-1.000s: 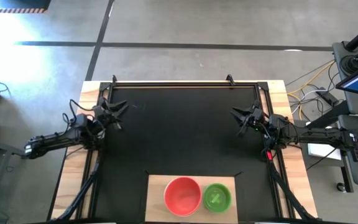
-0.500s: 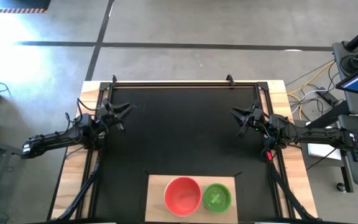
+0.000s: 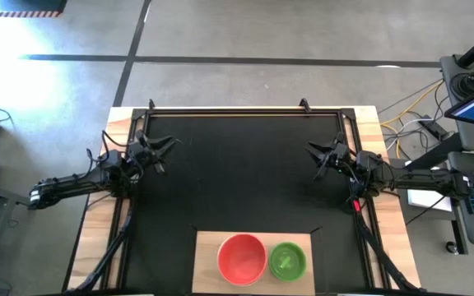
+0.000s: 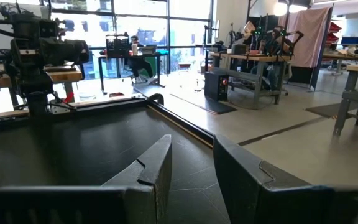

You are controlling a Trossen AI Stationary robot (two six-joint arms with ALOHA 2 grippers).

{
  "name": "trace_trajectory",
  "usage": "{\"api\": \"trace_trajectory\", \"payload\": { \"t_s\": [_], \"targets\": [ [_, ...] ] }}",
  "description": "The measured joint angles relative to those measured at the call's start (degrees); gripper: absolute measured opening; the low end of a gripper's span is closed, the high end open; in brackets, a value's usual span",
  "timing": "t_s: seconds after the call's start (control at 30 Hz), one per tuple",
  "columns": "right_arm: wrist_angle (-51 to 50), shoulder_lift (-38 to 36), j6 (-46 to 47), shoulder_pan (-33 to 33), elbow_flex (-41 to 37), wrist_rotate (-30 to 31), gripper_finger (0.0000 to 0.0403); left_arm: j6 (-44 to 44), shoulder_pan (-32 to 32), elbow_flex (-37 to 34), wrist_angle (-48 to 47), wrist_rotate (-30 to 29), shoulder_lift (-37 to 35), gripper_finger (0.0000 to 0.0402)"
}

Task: Place and stack bowls onto a shelf
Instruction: Return to Home Position

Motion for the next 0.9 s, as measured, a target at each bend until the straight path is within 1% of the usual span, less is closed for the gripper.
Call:
{"api": "trace_trajectory", "payload": {
  "t_s": [0.9],
  "targets": [
    [0.0,0.02,0.0,0.0,0.0,0.0,0.0107,0.0,0.0,0.02,-0.03,0.0,1.32,0.0096]
  ]
}}
